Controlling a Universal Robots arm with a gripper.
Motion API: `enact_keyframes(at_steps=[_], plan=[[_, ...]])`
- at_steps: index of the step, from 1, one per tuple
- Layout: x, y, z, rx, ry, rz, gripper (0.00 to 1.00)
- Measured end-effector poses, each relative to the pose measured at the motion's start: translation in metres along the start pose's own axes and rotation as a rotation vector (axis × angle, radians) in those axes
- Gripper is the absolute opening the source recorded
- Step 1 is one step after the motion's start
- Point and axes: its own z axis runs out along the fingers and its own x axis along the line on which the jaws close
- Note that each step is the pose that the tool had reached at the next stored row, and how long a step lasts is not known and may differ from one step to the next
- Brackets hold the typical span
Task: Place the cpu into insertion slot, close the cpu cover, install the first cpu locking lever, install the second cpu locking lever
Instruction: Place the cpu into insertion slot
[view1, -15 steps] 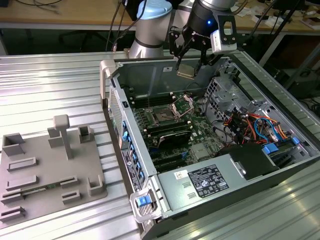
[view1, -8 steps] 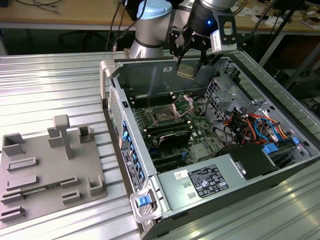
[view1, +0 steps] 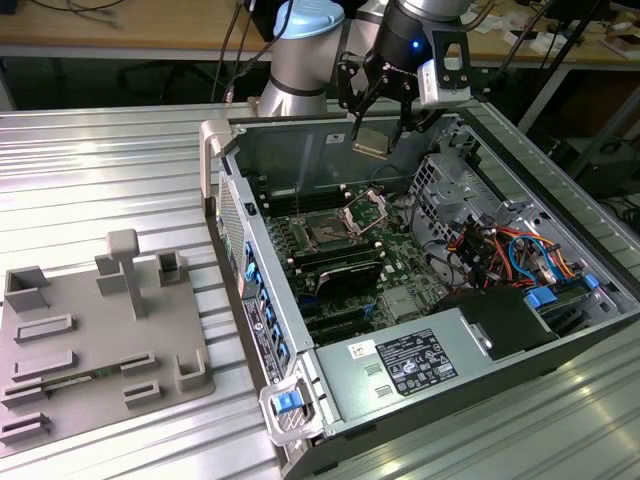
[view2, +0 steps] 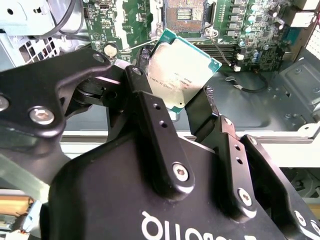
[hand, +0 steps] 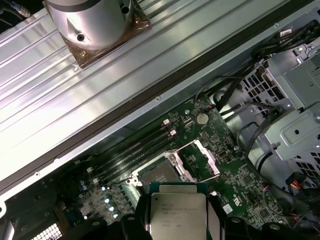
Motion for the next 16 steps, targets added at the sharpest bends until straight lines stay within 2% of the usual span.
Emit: enact_keyframes(at_steps=[16], plan=[[0.0028,-0.0019,0.0011,-0.0017,-0.0075,0.084,0.55]])
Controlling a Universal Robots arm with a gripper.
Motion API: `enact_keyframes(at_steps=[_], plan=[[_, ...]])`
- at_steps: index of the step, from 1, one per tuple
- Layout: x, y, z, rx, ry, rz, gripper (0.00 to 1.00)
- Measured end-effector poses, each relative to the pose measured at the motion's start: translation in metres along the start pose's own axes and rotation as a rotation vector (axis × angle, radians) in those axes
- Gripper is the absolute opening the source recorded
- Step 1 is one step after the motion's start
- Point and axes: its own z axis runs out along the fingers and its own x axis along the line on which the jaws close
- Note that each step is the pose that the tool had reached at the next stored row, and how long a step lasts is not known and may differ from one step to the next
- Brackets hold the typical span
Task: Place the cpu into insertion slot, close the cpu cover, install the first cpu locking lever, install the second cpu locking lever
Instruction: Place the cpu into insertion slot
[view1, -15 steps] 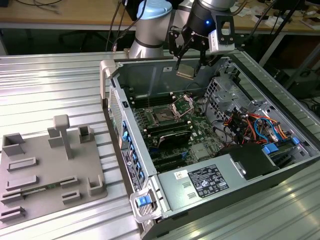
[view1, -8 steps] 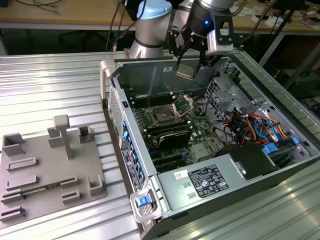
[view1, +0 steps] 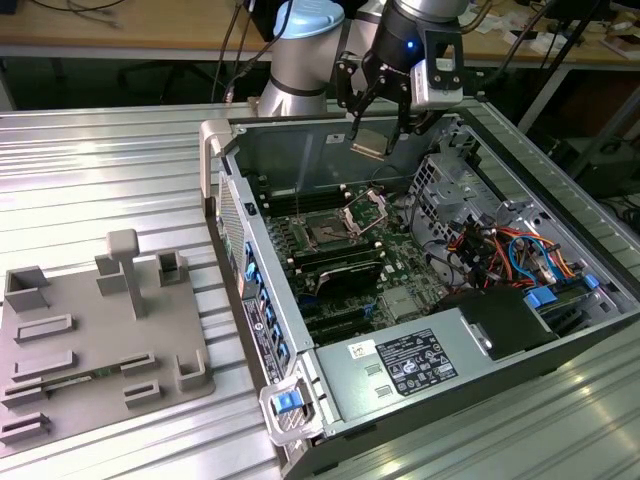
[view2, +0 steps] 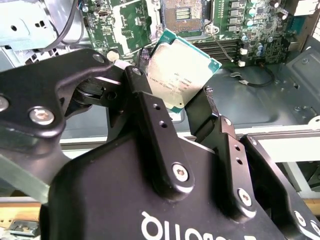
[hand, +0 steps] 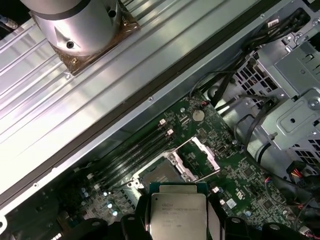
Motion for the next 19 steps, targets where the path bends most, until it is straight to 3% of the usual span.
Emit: enact_keyframes(at_steps=[19], plan=[[0.0031,-0.0024,0.0003,-0.0005,-0.0026,0.029,0.55]])
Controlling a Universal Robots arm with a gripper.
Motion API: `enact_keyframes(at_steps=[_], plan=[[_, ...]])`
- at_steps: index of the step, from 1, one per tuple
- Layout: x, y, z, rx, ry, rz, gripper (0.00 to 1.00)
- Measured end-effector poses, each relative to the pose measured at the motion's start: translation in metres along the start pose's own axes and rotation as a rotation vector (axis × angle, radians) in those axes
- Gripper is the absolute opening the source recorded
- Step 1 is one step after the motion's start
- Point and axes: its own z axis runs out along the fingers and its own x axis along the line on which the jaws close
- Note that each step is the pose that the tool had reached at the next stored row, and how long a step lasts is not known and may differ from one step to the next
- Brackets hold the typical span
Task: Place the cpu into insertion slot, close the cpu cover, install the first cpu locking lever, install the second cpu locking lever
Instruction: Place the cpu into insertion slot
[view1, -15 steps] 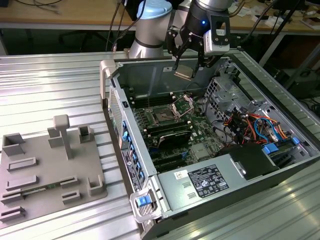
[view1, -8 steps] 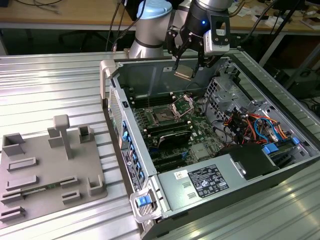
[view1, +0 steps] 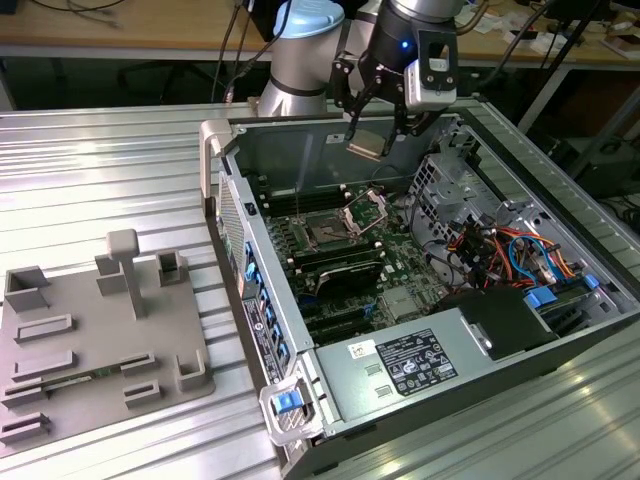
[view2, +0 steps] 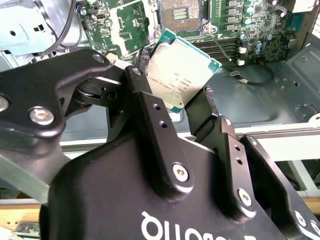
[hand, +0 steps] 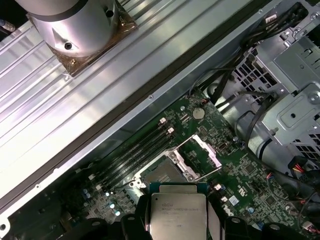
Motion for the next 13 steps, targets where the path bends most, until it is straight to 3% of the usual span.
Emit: enact_keyframes(at_steps=[13], plan=[[0.0026,-0.0022,0.0007,-0.0019,-0.0089,0.098,0.55]])
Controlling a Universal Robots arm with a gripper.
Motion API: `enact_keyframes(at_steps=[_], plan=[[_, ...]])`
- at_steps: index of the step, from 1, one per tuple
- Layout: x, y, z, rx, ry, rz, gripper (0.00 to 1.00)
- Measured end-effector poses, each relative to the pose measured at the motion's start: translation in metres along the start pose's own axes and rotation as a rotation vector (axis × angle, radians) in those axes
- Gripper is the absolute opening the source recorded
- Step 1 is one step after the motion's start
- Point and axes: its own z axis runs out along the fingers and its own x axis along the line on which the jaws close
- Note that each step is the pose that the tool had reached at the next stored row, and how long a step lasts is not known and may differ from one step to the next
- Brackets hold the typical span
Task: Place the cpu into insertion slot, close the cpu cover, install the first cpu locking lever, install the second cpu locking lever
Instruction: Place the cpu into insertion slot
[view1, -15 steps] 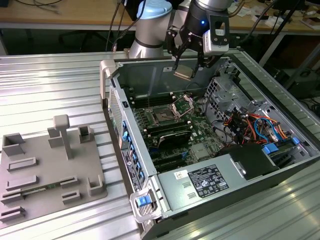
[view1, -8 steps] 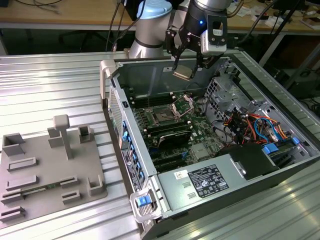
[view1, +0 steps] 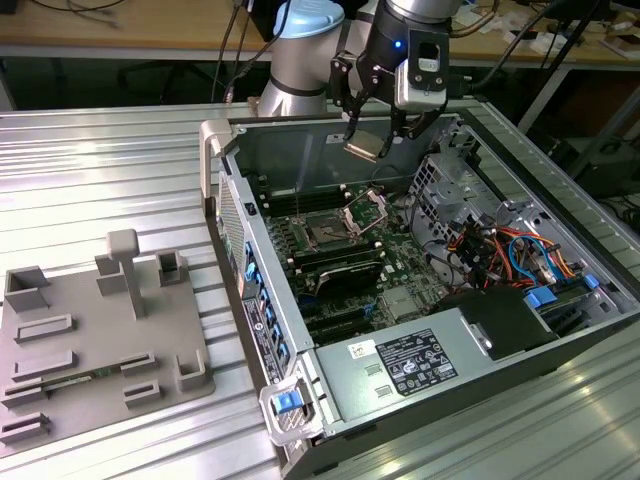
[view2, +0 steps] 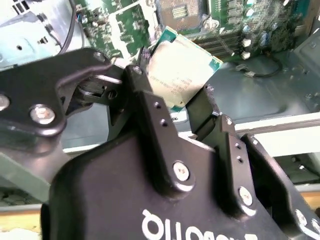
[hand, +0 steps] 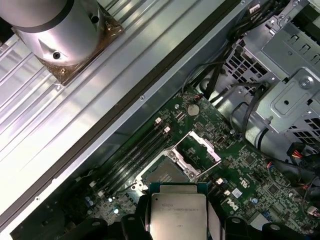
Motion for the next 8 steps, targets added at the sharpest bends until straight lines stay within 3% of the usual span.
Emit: enact_keyframes(at_steps=[8], plan=[[0.0012,-0.0012,0.0004,-0.0015,-0.0072,0.08,0.55]])
